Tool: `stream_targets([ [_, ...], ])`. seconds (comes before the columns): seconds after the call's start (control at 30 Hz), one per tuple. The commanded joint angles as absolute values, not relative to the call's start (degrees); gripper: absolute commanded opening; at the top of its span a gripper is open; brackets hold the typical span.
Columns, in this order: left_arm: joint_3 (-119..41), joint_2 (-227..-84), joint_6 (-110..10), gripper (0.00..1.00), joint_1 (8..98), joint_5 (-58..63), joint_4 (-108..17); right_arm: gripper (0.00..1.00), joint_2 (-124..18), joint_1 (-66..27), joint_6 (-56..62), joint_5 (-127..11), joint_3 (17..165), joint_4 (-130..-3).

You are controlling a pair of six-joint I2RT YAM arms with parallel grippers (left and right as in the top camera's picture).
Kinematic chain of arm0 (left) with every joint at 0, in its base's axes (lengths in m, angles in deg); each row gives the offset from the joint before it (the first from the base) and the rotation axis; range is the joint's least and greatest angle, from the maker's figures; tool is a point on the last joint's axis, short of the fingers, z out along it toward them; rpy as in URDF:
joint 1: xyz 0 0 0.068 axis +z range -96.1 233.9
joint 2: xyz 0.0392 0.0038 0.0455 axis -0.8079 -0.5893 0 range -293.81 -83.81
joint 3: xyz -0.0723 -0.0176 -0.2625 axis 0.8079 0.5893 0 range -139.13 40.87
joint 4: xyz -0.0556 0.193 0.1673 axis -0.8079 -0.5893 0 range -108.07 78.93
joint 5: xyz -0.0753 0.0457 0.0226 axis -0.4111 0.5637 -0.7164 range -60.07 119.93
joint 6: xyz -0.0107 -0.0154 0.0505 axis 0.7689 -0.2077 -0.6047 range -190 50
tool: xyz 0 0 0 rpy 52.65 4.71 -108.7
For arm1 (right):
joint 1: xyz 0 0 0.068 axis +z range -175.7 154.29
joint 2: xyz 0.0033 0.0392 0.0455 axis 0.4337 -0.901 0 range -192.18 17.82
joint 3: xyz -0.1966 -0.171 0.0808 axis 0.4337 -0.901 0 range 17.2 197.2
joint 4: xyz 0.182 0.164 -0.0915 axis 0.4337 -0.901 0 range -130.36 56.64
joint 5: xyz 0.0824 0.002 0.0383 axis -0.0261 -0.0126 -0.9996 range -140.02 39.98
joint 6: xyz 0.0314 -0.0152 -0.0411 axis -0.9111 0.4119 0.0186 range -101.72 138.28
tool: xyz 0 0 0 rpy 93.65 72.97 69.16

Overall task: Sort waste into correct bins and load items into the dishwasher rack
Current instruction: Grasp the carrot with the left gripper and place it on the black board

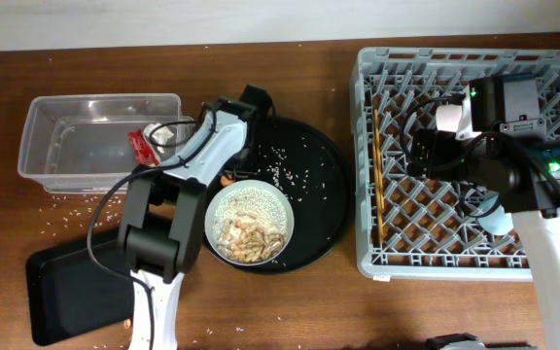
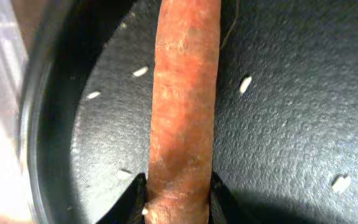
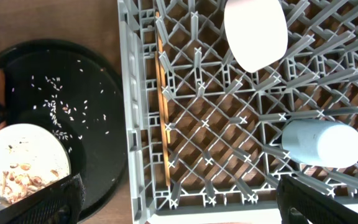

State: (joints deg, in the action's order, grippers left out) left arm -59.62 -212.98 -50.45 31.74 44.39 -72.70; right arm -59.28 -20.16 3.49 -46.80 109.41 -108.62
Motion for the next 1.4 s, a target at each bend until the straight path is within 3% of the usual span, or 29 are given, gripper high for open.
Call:
stream_targets([
  [0.0, -73.67, -212.13, -50.3, 0.06, 32.6, 46.26, -81.83, 0.98, -59.17, -20.54, 3.45, -45.9, 109.34, -108.6],
  [0.13, -85.15, -206.03, -48.92, 0.06, 34.06, 46.26, -93.09, 0.98, -59.17, -20.54, 3.45, -45.9, 109.34, -108.58],
  [0.2, -85.17, -201.18, -42.25, 0.02, 37.08, 46.26, -106.18, 0.98, -59.17, -20.54, 3.45, -45.9, 109.34, -108.58],
  [0.3, -78.57, -193.07, -41.01, 0.0, 39.07, 44.34, -107.8, 0.98, -59.17, -20.54, 3.45, -45.88, 109.34, -108.58],
  [0.4, -57.71, -177.53, -33.66, 0.01, 41.38, 48.04, -107.67, 0.98, -59.17, -20.54, 3.45, -45.9, 109.34, -108.6],
  [0.5, -26.83, -158.95, -29.66, 0.02, 57.03, 43.82, -95.95, 0.98, -59.17, -20.54, 3.45, -45.88, 109.34, -108.58],
  [0.53, -17.0, -153.2, -29.69, 0.02, 67.57, 39.16, -89.48, 0.98, -59.17, -20.54, 3.45, -45.9, 109.34, -108.6],
  [0.6, -7.58, -150.77, -29.71, 0.02, 79.55, 34.24, -80.17, 0.98, -59.17, -20.54, 3.45, -45.9, 109.34, -108.58],
  [0.67, -0.3, -151.98, -29.69, 0.13, 84.53, 29.7, -69.66, 0.98, -59.17, -20.54, 3.45, -45.88, 109.34, -108.6],
  [0.7, 0.99, -152.83, -29.71, 0.27, 84.73, 29.72, -66.23, 0.98, -59.17, -20.54, 3.45, -45.9, 109.34, -108.6],
  [0.73, 1.28, -154.27, -29.69, 0.57, 84.73, 29.54, -62.73, 0.98, -59.17, -20.54, 3.45, -45.9, 109.34, -108.58],
  [0.77, 1.28, -155.45, -29.69, 0.67, 84.7, 28.01, -60.02, 0.98, -59.17, -20.54, 3.45, -45.9, 109.34, -108.58],
  [0.8, 1.28, -156.19, -29.71, 0.69, 84.7, 26.22, -58.6, 0.98, -59.17, -20.54, 3.45, -45.88, 109.34, -108.58],
  [0.83, 1.32, -158.05, -29.71, 0.68, 84.7, 27.38, -56.63, 0.98, -59.17, -20.54, 3.45, -45.88, 109.34, -108.6],
  [0.9, 1.41, -162.01, -29.71, 0.39, 84.7, 28.6, -52.28, 0.98, -59.17, -20.54, 3.45, -45.9, 109.34, -108.6],
  [0.93, 1.41, -166.09, -29.71, 0.14, 84.7, 28.6, -48.83, 0.98, -59.17, -20.54, 3.45, -45.9, 109.34, -108.58],
  [0.97, 1.41, -169.13, -29.71, 0.04, 84.7, 28.63, -47.06, 0.98, -59.17, -20.54, 3.45, -45.9, 109.34, -108.6],
  [1.0, 1.41, -172.52, -29.71, 0.0, 84.7, 28.63, -45.2, 0.98, -59.17, -20.54, 3.45, -45.9, 109.34, -108.58],
  [1.13, 1.41, -177.2, -35.7, 0.0, 84.66, 23.58, -31.15, 0.98, -59.17, -20.54, 3.45, -45.9, 109.34, -108.6],
  [1.27, 0.77, -177.18, -36.77, 0.01, 84.66, 18.44, -25.86, 0.98, -59.17, -20.54, 3.45, -45.9, 109.34, -108.58],
  [1.33, -3.82, -177.18, -42.32, 0.1, 84.66, 15.36, -31.15, 0.98, -59.17, -20.54, 3.45, -45.9, 109.34, -108.58],
  [1.37, -8.6, -176.56, -44.44, 0.18, 84.66, 14.24, -40.28, 0.98, -59.17, -20.54, 3.45, -45.9, 109.34, -108.58],
])
